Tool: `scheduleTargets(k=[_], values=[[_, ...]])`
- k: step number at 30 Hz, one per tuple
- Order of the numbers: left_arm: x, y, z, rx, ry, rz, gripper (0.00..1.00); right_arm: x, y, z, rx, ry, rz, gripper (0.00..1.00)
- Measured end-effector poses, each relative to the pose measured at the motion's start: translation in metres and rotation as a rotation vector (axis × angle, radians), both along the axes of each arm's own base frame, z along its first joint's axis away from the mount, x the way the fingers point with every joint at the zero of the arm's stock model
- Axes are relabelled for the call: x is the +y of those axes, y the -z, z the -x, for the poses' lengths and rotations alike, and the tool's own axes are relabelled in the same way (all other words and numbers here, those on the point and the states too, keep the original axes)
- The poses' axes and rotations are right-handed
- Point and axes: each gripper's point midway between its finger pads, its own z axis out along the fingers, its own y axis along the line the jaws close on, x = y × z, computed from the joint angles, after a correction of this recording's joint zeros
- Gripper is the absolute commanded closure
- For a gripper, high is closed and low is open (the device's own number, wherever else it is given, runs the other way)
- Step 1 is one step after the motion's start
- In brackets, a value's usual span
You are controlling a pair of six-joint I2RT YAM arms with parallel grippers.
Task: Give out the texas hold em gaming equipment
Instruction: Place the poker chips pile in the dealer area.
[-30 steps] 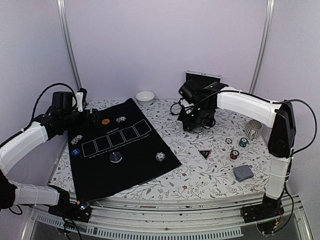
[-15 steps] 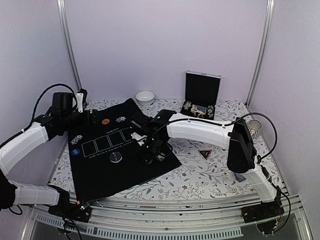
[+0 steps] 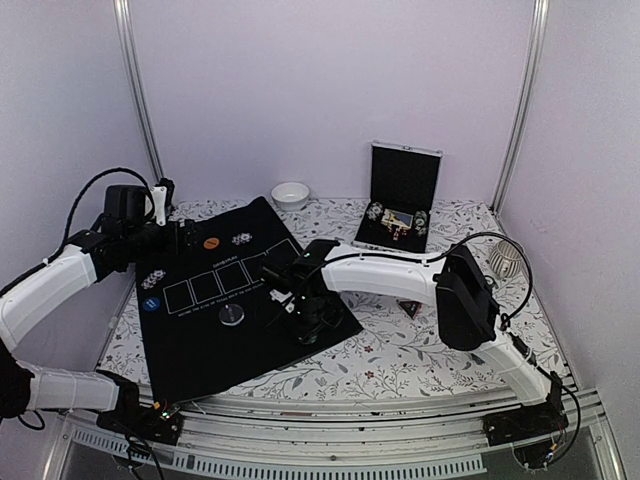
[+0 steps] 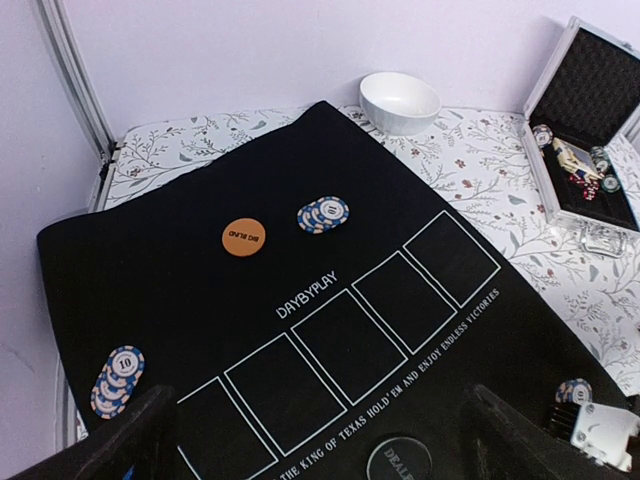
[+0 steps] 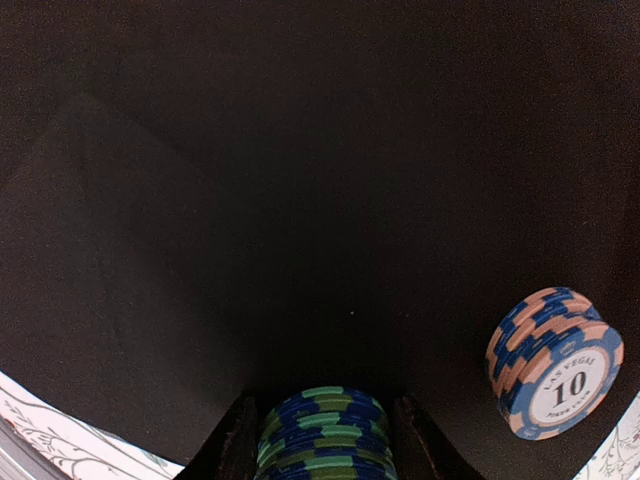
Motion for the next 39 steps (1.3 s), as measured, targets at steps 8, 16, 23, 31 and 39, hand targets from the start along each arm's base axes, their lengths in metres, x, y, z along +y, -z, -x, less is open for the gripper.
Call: scheduleTargets(k=[8, 16, 23, 31, 39], values=[[0.000, 0.000, 0.000, 0.000, 0.000, 0.000, 0.02, -0.002, 0.005, 0.000, 0.000, -0.013, 0.018, 0.71], [0.000, 0.000, 0.000, 0.000, 0.000, 0.001, 0.02, -0.003, 0.005, -0.001, -0.014, -0.019, 0.025, 0.49], [0.000, 0.000, 0.000, 0.000, 0.000, 0.001, 0.02, -0.004, 0.005, -0.003, -0.021, -0.017, 0.030, 0.43], [0.000, 0.000, 0.000, 0.000, 0.000, 0.000, 0.02, -0.002, 0.005, -0.001, -0.011, -0.023, 0.019, 0.17], [0.000, 0.000, 0.000, 0.000, 0.000, 0.000, 0.02, 0.015, -0.015, 0.010, 0.029, -0.062, -0.081, 0.00]])
